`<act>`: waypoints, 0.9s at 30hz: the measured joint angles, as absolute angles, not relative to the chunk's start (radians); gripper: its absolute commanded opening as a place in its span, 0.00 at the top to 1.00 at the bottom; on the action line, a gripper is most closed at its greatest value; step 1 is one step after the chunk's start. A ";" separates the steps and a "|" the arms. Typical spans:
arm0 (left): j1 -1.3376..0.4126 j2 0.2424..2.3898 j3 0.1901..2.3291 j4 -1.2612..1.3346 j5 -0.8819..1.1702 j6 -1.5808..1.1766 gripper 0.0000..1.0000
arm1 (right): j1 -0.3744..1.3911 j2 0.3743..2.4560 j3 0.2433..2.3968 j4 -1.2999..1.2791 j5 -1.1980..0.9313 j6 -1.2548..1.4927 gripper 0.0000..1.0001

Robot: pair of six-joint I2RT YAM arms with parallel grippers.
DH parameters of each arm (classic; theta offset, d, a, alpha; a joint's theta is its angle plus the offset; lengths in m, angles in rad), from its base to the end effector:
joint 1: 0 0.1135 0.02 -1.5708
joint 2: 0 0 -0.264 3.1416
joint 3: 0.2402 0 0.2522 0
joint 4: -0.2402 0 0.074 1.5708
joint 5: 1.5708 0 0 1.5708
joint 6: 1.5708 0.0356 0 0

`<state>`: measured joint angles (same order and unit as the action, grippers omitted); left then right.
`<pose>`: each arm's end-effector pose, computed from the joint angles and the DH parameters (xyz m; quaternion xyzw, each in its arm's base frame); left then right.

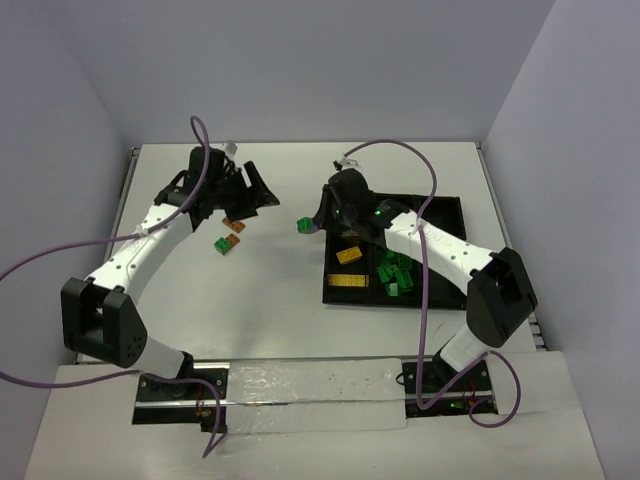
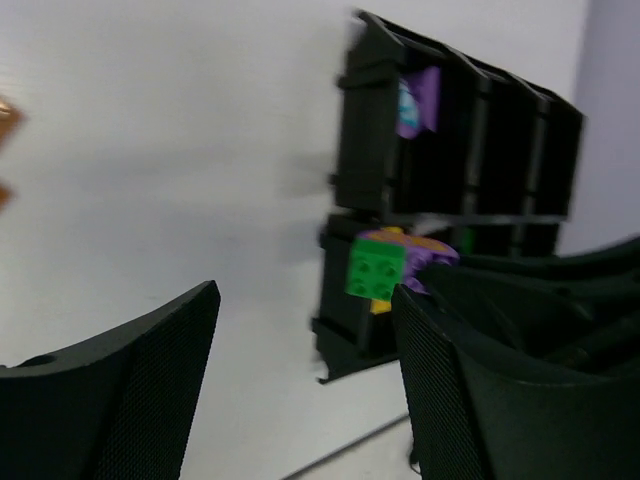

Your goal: Sort the legos into containers by color

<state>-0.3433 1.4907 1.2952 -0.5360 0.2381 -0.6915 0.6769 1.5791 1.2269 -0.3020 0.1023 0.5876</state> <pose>0.3095 -0.1195 0.3154 -0.1094 0.9014 -0.2944 0.2980 0.2826 0.2224 0.2827 -0.0174 0.8958 0.2241 0.3835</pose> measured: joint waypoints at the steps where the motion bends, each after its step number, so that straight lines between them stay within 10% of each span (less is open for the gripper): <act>1: -0.349 1.474 1.259 -0.501 0.270 -0.716 0.20 | 0.679 1.579 1.230 -0.303 0.102 0.586 1.00; 21: -0.472 1.542 1.150 -0.257 0.400 -0.821 0.46 | 0.683 1.581 1.278 -0.337 0.057 0.581 1.00; 27: -0.473 1.545 1.134 -0.249 0.398 -0.819 0.40 | 0.683 1.581 1.279 -0.348 0.055 0.582 1.00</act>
